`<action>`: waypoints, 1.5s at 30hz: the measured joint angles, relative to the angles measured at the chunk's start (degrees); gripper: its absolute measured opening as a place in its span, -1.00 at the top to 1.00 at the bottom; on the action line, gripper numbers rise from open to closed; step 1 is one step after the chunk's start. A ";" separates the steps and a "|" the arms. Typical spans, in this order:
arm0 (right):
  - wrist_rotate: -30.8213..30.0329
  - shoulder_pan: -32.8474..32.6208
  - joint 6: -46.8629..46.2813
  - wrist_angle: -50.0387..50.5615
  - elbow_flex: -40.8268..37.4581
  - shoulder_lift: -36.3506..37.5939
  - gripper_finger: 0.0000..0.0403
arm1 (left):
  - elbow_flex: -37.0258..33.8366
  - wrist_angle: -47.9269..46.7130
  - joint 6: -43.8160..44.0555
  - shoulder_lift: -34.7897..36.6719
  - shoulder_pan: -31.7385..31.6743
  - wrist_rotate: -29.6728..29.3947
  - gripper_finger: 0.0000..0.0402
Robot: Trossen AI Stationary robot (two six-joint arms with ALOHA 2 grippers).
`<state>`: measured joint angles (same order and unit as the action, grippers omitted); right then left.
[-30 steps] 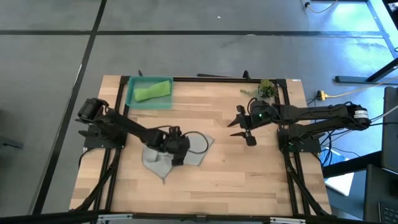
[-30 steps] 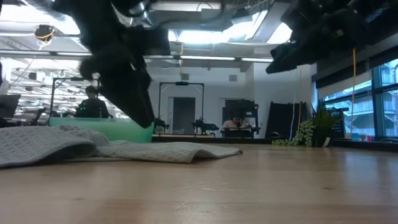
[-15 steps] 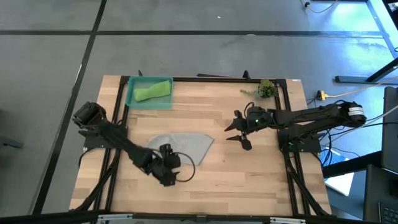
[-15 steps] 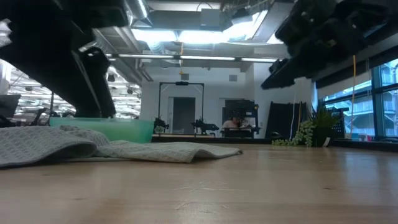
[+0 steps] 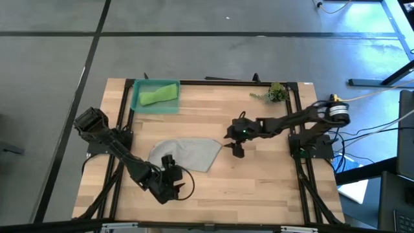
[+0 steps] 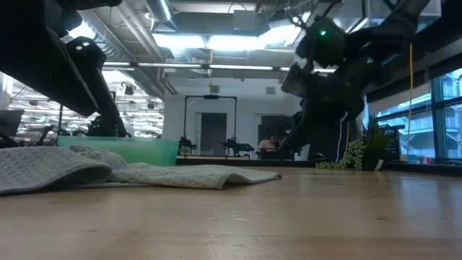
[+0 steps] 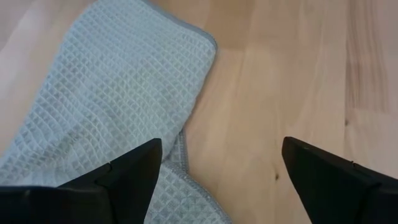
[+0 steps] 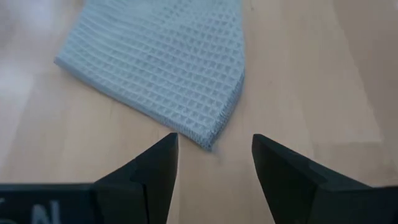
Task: Roll microfiber towels into tight, uniform cylinder then place into a basket
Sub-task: Roll the gray towel
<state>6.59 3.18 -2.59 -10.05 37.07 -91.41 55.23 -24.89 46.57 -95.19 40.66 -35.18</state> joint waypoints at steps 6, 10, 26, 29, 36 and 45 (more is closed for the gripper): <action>0.02 0.00 1.57 -0.15 3.56 -6.27 -0.03 | 0.01 -0.01 -0.13 0.01 0.03 -0.29 -0.62; 0.02 -0.02 1.59 -2.07 5.37 -9.93 -0.03 | 0.01 -0.01 -0.14 0.01 0.03 -0.26 -0.63; -3.80 -0.31 1.29 -2.88 7.20 -15.24 0.72 | 0.04 -0.01 -0.17 0.08 0.03 -0.26 -0.62; -5.20 -0.37 1.91 -2.84 7.16 -14.56 0.94 | 0.04 0.01 -0.13 0.08 0.03 -0.26 -0.62; -5.25 1.49 4.60 0.51 6.83 -4.60 0.97 | 0.06 -0.20 -0.09 0.08 0.03 -0.24 -0.63; -8.92 9.00 4.25 3.07 6.92 8.63 0.98 | 0.08 -0.49 1.80 -0.09 -0.49 -0.41 -0.64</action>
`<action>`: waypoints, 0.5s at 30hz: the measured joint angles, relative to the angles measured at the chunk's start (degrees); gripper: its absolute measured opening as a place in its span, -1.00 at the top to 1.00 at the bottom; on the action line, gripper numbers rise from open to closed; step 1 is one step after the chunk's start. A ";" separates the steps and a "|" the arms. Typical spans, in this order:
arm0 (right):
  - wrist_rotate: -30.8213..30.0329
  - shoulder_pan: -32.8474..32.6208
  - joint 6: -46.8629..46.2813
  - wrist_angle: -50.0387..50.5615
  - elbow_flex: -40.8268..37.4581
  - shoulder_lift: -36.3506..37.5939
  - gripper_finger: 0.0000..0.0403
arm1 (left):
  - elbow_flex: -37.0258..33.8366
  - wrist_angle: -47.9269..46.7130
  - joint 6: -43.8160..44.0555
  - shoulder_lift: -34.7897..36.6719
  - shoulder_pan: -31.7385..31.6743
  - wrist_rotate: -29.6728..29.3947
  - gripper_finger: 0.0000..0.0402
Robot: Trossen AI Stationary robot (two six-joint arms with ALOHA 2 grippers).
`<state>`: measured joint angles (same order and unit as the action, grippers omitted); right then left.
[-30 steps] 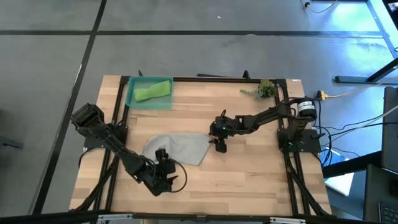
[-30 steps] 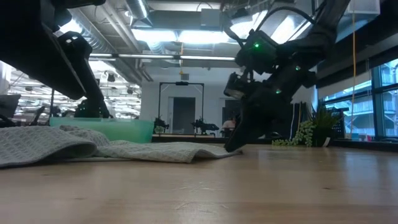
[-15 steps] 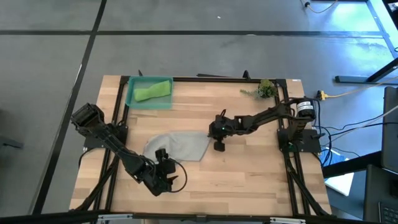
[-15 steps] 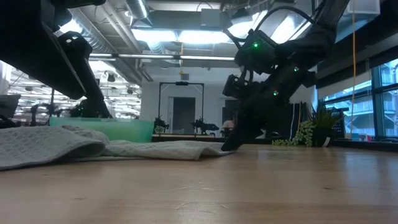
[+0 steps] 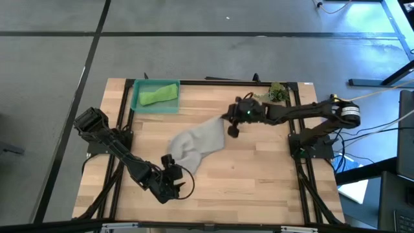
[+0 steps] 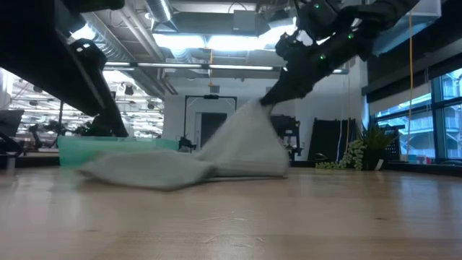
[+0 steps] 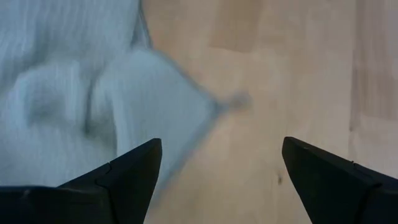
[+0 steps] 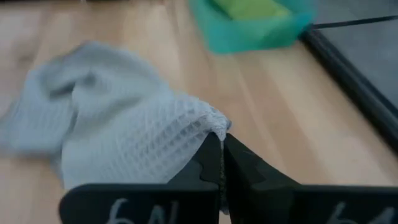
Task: Roll microfiber towels into tight, uniform cylinder then place into a basket
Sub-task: Roll the gray towel
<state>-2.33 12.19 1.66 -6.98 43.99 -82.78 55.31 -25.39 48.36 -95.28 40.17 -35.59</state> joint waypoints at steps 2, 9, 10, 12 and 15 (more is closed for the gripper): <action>-0.18 1.19 0.02 0.03 -0.02 0.90 0.98 | 0.00 -0.04 0.56 -0.68 -0.62 -1.86 -0.63; 0.84 1.68 0.08 -0.22 -0.02 0.96 0.98 | 0.00 5.73 -12.45 -4.63 -5.76 -3.72 -0.64; 0.92 1.68 0.08 -0.21 -0.02 0.96 0.99 | 0.00 7.19 -15.51 -5.16 -6.79 -3.49 -0.64; 0.92 1.68 0.06 -0.28 -0.02 0.96 0.99 | 0.00 9.68 -19.15 -5.84 -9.49 -2.70 -0.63; 0.92 1.68 0.02 -0.29 -0.02 0.96 0.99 | -0.02 10.60 -22.68 -6.57 -13.83 -2.87 -0.62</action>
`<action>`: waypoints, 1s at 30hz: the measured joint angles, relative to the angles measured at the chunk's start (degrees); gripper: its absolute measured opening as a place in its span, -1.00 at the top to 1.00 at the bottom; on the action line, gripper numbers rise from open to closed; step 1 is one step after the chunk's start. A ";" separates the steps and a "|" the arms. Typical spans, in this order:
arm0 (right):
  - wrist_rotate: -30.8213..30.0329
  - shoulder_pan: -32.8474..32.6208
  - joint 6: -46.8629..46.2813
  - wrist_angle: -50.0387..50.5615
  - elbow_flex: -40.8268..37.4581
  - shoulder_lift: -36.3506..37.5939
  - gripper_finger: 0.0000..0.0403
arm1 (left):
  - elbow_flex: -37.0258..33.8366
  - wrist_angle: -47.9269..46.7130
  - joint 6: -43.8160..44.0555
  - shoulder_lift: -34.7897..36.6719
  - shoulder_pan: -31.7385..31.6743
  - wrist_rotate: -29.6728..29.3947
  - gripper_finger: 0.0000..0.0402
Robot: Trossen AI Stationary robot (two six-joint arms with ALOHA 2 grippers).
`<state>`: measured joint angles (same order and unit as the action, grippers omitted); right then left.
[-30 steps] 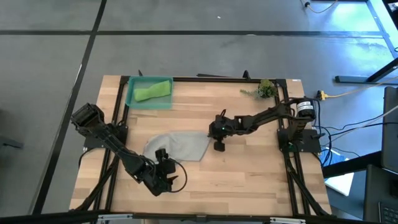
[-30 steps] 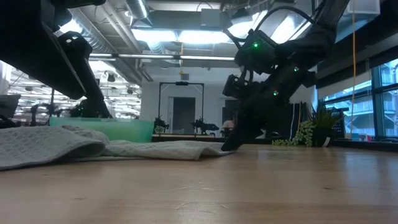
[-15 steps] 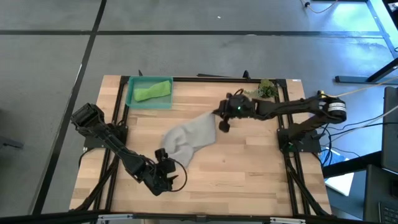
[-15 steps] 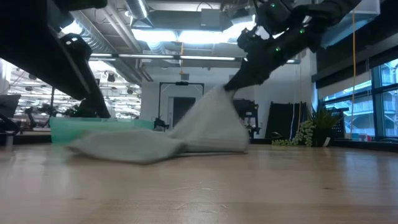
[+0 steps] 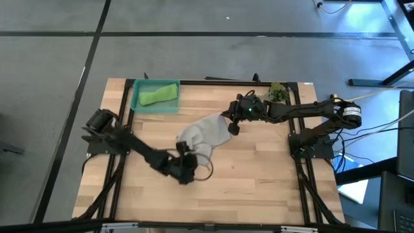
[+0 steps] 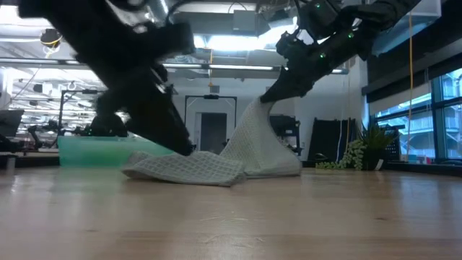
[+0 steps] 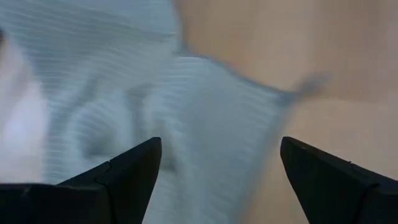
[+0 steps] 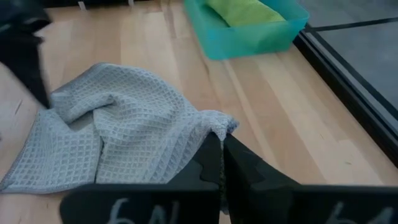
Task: Roll microfiber towels into tight, uniform cylinder then place into a basket
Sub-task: Roll the gray towel
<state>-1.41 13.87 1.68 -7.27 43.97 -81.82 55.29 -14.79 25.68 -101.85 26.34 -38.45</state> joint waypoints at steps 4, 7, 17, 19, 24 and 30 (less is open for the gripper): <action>0.02 0.00 -0.05 -0.05 0.00 0.00 0.99 | 0.00 1.10 -3.13 -0.04 -3.59 -3.28 -0.63; 0.02 0.00 -0.09 -0.07 0.00 0.00 0.99 | 0.01 1.27 -4.29 -0.44 -5.06 -3.39 -0.64; 0.02 0.00 -0.14 -0.12 0.02 0.04 0.97 | -0.02 2.25 -6.65 -5.83 -2.20 -3.00 -0.64; 0.00 0.00 -0.14 -0.09 0.02 0.04 0.97 | 0.00 2.07 -6.60 -5.78 -0.55 -2.83 -0.63; 0.00 0.45 -0.14 -0.08 0.02 0.07 0.98 | 0.01 1.41 -6.37 -5.78 4.18 -2.54 -0.62; 0.00 2.62 -1.51 -0.07 0.04 0.07 0.98 | 0.26 -3.06 -1.51 -5.50 8.46 1.08 -0.63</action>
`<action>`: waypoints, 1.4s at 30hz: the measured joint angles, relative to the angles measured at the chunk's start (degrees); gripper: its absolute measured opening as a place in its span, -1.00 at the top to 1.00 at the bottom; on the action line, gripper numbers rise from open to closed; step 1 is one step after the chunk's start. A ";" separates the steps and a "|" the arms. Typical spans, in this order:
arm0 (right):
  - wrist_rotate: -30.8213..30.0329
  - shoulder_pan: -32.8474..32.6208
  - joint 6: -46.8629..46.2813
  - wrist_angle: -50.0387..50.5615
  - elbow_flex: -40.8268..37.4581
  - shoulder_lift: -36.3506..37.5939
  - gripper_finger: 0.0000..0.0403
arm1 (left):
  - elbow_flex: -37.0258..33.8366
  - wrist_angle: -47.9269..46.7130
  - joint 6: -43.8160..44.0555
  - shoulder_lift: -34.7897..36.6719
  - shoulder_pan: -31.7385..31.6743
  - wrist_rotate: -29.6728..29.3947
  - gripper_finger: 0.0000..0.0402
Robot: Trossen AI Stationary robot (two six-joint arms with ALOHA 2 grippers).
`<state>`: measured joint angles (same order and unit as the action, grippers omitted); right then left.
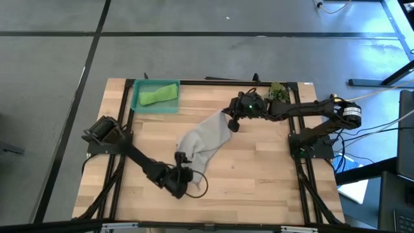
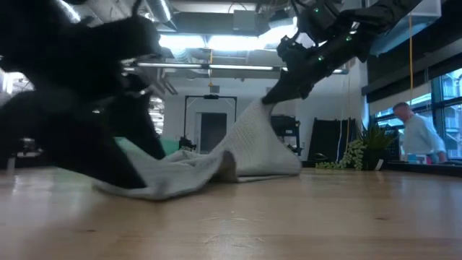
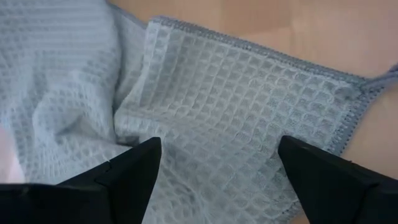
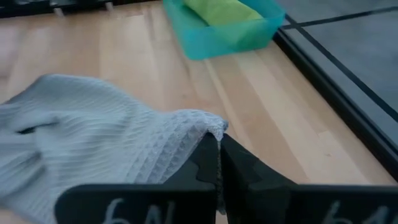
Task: Roll microfiber towels into tight, uniform cylinder then place into a basket
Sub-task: Roll the gray towel
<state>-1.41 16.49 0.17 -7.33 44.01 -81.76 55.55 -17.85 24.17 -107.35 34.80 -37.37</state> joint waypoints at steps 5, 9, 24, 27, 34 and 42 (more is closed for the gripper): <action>-0.02 1.95 -0.14 0.00 0.02 0.00 0.98 | 0.05 -3.50 2.32 0.11 2.48 3.62 -0.61; 0.00 3.64 -0.14 -0.02 0.06 0.00 0.98 | 0.09 -5.07 4.04 0.11 3.63 3.87 -0.61; 2.56 8.06 -2.84 -0.11 0.07 0.00 0.51 | -0.02 -5.03 4.09 0.09 3.24 4.36 -0.61; 0.87 9.74 -1.95 -0.28 0.07 0.00 0.34 | -0.02 -4.98 4.19 0.09 3.24 4.36 -0.61; 17.89 9.22 6.46 -0.54 0.09 0.42 0.14 | -0.19 -5.10 6.63 0.71 3.22 4.14 -0.61; 26.65 -1.56 16.05 1.97 0.09 0.37 0.18 | -0.48 -6.72 6.89 10.64 3.20 0.53 -0.61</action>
<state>25.24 14.93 16.22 -5.37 44.10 -81.38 55.07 -24.57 31.06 -96.71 38.00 -36.85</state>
